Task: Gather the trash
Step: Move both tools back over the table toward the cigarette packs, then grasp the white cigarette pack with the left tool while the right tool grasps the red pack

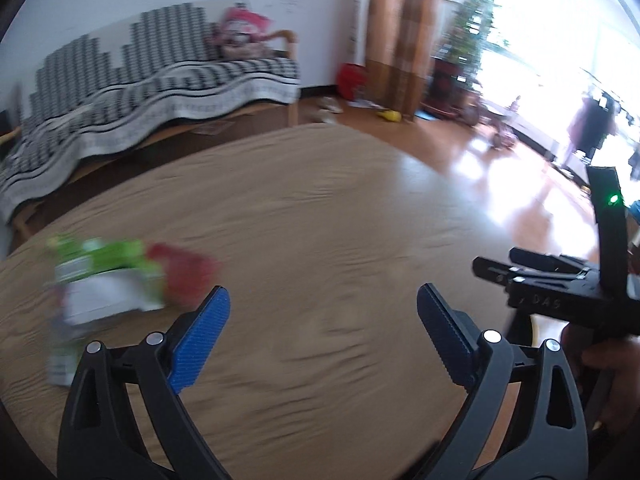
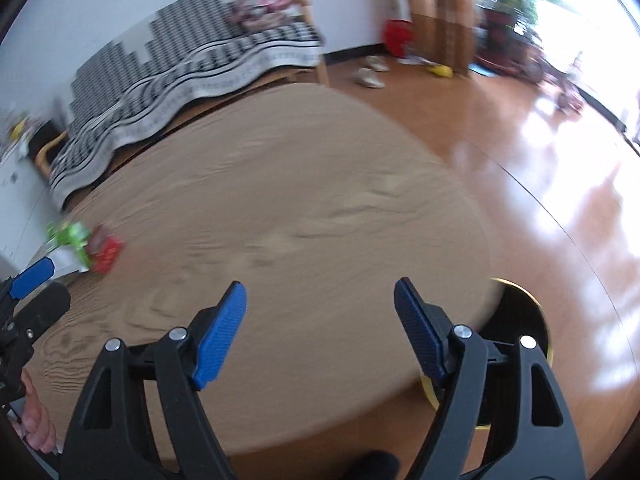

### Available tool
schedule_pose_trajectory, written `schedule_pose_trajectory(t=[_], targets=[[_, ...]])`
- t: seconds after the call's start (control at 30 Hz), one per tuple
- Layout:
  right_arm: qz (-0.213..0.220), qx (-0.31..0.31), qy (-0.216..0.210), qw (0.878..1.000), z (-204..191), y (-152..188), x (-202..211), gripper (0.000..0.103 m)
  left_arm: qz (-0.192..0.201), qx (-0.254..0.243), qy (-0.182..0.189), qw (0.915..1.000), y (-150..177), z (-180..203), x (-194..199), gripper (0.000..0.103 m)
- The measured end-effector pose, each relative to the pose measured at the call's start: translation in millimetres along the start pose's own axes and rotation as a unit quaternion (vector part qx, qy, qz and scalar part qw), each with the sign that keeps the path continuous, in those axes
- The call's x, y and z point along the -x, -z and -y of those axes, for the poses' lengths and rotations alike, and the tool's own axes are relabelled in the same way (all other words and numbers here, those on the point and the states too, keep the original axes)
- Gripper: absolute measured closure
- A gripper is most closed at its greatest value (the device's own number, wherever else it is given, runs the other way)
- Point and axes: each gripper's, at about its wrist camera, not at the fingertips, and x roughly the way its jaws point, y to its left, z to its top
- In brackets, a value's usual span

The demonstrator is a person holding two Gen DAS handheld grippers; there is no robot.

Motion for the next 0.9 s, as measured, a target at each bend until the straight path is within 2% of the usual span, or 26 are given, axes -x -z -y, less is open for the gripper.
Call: schedule_pose_trajectory(t=[0.1,0.27,0.4,0.57,0.67,0.8,0.9], targets=[[-0.003,0.04,-0.025,0.999,-55,-8,-14,0.029,-0.001,0.024,-0.037,0.999,14,-56,11,0.011],[-0.013,0.104,-0.069,0.992,-143,-12,-39,0.028,-0.015,0.069,-0.107,0.9917,45,-150,23,0.011],[-0.02,0.14,-0.086,0.986,-189,-8,-56,0.025,-0.029,0.103,-0.13,0.9857,65,-209,29,0.011],[-0.032,0.182,-0.094,0.978,-227,-8,-83,0.024,-0.06,0.103,-0.136,0.9836,84,-242,16,0.011],[-0.037,0.211,-0.085,0.973,-240,-6,-97,0.023,-0.076,0.101,-0.122,0.9844,91,-253,6,0.011],[-0.041,0.229,-0.082,0.969,-249,-6,-113,0.023,-0.092,0.087,-0.131,0.9834,95,-255,-9,0.011],[-0.04,0.238,-0.086,0.967,-257,-8,-123,0.02,-0.087,0.091,-0.132,0.9832,93,-256,-14,0.009]])
